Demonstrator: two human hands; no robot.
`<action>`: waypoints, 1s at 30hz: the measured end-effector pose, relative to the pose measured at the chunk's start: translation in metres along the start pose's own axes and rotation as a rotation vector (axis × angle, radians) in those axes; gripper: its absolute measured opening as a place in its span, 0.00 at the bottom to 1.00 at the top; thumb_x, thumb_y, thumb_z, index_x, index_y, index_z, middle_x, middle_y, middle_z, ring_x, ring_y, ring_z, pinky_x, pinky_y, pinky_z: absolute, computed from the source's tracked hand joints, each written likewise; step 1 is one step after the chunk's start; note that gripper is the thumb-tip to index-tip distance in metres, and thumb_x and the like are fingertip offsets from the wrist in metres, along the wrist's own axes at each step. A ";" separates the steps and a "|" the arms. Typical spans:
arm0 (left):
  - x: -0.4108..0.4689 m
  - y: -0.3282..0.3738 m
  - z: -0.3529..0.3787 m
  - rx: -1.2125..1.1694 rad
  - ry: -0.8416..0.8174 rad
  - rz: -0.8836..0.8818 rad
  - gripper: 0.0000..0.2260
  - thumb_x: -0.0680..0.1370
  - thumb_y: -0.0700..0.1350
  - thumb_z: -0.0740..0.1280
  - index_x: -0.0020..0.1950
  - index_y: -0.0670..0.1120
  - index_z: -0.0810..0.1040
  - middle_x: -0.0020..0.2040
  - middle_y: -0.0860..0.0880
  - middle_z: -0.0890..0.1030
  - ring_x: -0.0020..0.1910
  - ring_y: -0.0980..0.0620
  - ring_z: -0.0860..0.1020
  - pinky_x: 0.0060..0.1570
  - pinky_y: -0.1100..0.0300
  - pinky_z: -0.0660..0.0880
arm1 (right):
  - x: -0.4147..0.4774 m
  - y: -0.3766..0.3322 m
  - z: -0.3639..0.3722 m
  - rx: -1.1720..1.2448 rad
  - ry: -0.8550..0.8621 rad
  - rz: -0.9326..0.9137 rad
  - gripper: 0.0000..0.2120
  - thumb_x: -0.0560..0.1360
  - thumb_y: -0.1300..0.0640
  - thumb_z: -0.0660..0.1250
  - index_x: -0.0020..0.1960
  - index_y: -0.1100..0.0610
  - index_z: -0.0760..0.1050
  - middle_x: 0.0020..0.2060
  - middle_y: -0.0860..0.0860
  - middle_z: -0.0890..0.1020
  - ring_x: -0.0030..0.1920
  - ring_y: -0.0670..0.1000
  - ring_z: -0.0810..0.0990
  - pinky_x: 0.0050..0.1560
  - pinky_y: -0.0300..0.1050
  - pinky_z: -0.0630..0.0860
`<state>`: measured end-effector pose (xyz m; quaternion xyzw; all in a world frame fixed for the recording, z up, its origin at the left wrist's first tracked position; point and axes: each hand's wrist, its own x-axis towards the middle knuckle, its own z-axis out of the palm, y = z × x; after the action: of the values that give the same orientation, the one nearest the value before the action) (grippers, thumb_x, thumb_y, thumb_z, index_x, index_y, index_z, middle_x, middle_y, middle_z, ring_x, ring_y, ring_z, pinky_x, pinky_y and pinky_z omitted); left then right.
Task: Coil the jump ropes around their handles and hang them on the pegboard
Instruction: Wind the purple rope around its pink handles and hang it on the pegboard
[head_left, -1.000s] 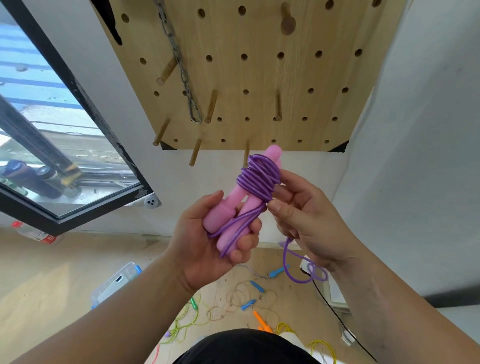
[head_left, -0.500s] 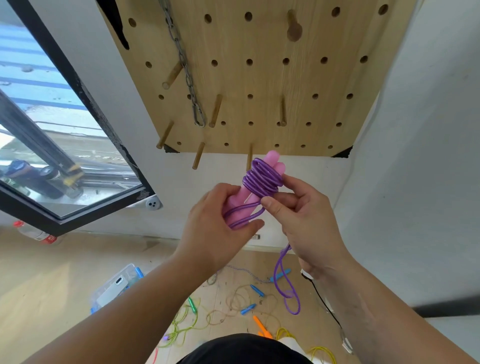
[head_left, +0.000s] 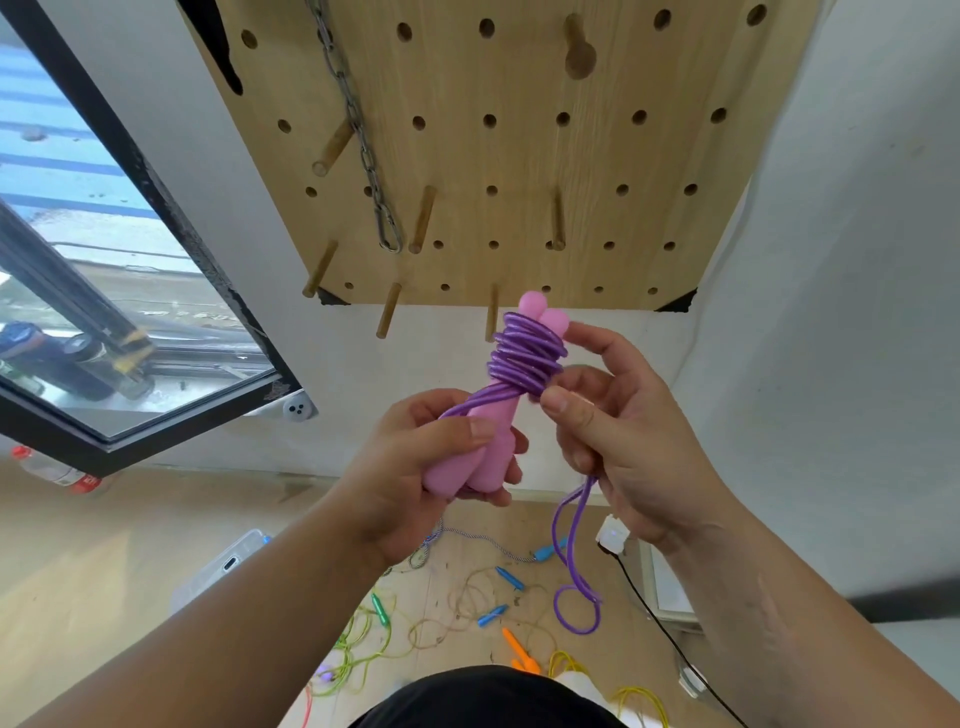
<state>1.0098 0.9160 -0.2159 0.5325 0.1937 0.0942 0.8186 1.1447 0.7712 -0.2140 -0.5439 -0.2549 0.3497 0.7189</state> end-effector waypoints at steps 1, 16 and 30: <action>-0.001 0.000 0.001 -0.052 -0.029 -0.028 0.27 0.65 0.45 0.74 0.61 0.33 0.77 0.48 0.31 0.80 0.41 0.38 0.81 0.36 0.49 0.80 | 0.002 0.000 0.000 -0.034 0.002 0.001 0.30 0.70 0.55 0.75 0.70 0.48 0.71 0.50 0.53 0.83 0.28 0.49 0.67 0.27 0.41 0.67; 0.004 -0.007 -0.015 0.108 0.116 -0.203 0.24 0.67 0.48 0.77 0.61 0.44 0.80 0.60 0.33 0.80 0.51 0.38 0.84 0.45 0.46 0.82 | 0.002 0.009 0.018 -0.043 0.065 -0.133 0.33 0.59 0.59 0.83 0.60 0.56 0.74 0.45 0.50 0.85 0.44 0.53 0.85 0.45 0.48 0.81; -0.004 -0.017 0.003 1.229 0.452 0.625 0.29 0.67 0.50 0.80 0.63 0.49 0.71 0.56 0.56 0.75 0.51 0.58 0.73 0.50 0.69 0.68 | 0.004 0.006 0.040 0.065 0.240 0.001 0.22 0.67 0.59 0.79 0.57 0.52 0.75 0.37 0.48 0.80 0.26 0.47 0.67 0.27 0.41 0.67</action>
<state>1.0065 0.9047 -0.2293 0.8942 0.2151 0.3057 0.2462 1.1159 0.7990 -0.2084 -0.5584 -0.1553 0.2904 0.7614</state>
